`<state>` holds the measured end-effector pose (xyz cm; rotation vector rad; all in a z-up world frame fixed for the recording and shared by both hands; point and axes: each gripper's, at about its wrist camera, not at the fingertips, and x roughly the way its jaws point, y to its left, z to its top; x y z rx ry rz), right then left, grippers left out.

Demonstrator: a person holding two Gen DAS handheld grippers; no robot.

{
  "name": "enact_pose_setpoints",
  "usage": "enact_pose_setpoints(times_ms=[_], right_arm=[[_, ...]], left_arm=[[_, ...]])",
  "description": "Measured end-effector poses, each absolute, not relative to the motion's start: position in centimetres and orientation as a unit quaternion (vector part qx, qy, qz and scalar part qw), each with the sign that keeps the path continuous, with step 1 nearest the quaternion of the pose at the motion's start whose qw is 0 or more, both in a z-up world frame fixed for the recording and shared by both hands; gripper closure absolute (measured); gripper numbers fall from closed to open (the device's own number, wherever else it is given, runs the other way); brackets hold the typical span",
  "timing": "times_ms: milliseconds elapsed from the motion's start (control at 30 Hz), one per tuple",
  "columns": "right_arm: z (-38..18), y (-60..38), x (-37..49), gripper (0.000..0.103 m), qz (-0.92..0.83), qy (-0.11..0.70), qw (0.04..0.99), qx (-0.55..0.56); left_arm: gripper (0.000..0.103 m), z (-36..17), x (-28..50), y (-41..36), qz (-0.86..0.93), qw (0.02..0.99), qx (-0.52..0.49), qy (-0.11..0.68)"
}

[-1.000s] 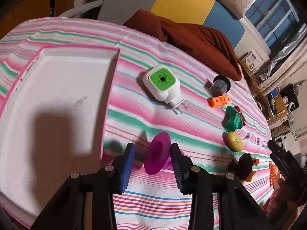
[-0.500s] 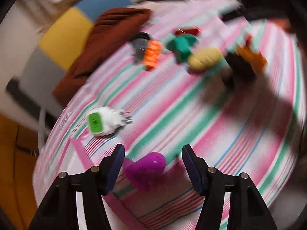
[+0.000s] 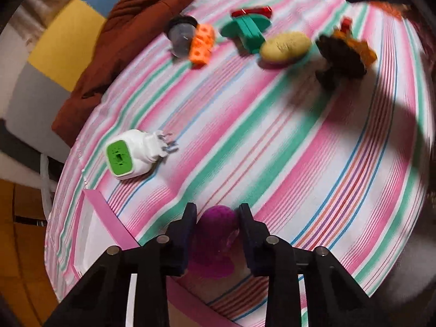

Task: Organize rigid objects
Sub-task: 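Lift the magenta cup with the left tool while the right tool grasps the brown spiky ball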

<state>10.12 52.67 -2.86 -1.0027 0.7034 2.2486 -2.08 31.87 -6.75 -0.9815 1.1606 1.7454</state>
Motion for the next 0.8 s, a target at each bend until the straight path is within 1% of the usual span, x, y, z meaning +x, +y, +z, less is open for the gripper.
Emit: enact_pose_setpoints(times_ms=[100, 133, 200, 267, 367, 500, 633, 700, 800], right_arm=[[-2.8, 52.7, 10.1, 0.018, 0.841, 0.266, 0.286, -0.373], [-2.8, 52.7, 10.1, 0.018, 0.841, 0.267, 0.285, -0.374], [-2.9, 52.7, 10.1, 0.018, 0.841, 0.270, 0.283, -0.375], [-3.1, 52.7, 10.0, 0.018, 0.839, 0.275, 0.278, -0.378], [-3.2, 52.6, 10.0, 0.018, 0.840, 0.281, 0.270, -0.377], [-3.3, 52.1, 9.8, 0.018, 0.844, 0.282, 0.249, -0.383], [-3.7, 51.0, 9.2, 0.018, 0.845, 0.271, 0.219, -0.406], [-3.9, 50.2, 8.6, 0.018, 0.847, 0.254, 0.206, -0.420], [-4.5, 48.4, 7.3, 0.019, 0.845, 0.210, 0.197, -0.451]], left_arm=[[0.072, -5.2, -2.7, 30.8, 0.728, 0.418, -0.398, 0.370], [0.072, -4.7, -3.0, 30.2, 0.742, 0.425, -0.404, 0.325], [0.073, -4.3, -3.4, 29.4, 0.757, 0.430, -0.413, 0.269], [0.076, -4.4, -3.3, 28.7, 0.773, 0.427, -0.419, 0.209], [0.078, -4.9, -2.8, 27.9, 0.795, 0.409, -0.424, 0.143], [0.078, -5.2, -2.5, 26.7, 0.820, 0.390, -0.408, 0.094], [0.078, -5.5, -2.2, 26.0, 0.832, 0.376, -0.402, 0.075], [0.078, -5.7, -2.0, 25.7, 0.834, 0.377, -0.396, 0.077], [0.073, -6.1, -2.0, 25.5, 0.830, 0.377, -0.405, 0.068]])
